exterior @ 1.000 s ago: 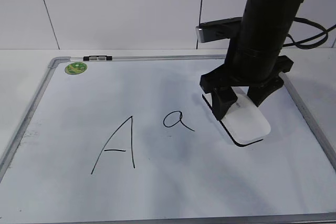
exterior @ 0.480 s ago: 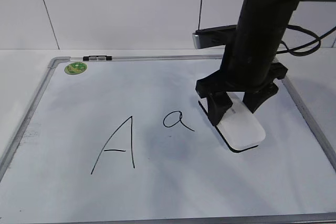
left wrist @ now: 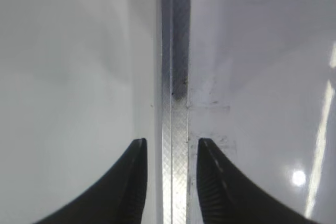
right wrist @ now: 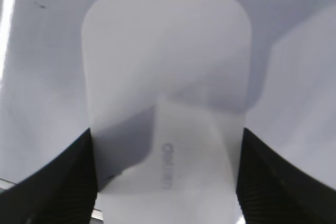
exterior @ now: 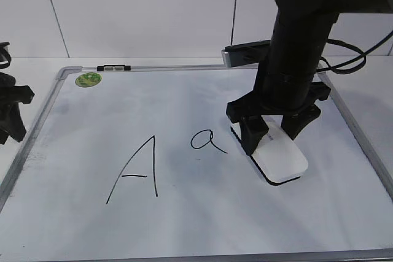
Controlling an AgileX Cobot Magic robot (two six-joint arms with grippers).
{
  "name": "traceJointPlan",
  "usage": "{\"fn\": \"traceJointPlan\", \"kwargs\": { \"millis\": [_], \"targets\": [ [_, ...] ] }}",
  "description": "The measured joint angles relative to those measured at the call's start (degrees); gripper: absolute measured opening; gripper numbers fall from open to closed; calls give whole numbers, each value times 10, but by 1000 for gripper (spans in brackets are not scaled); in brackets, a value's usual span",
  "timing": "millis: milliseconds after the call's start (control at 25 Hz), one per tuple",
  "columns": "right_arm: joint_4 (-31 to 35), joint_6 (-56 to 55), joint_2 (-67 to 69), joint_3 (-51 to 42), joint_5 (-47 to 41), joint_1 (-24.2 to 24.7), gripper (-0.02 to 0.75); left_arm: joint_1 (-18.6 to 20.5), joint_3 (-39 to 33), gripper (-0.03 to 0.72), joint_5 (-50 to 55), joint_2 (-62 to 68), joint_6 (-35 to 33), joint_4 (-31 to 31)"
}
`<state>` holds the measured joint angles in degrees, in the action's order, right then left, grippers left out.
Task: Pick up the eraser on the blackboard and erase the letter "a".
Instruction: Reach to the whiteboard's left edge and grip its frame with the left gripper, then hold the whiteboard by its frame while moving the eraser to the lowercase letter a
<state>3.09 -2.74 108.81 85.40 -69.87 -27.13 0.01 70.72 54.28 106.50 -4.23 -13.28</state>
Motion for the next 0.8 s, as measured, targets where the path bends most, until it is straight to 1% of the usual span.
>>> {"fn": "traceJointPlan", "kwargs": {
  "millis": [320, 800],
  "targets": [
    [0, 2, 1, 0, 0, 0, 532, 0, 24, 245, 1, 47, -7, -4],
    [0, 9, 1, 0, 0, 0, 532, 0, 25, 237, 1, 66, -8, -4]
  ]
}}
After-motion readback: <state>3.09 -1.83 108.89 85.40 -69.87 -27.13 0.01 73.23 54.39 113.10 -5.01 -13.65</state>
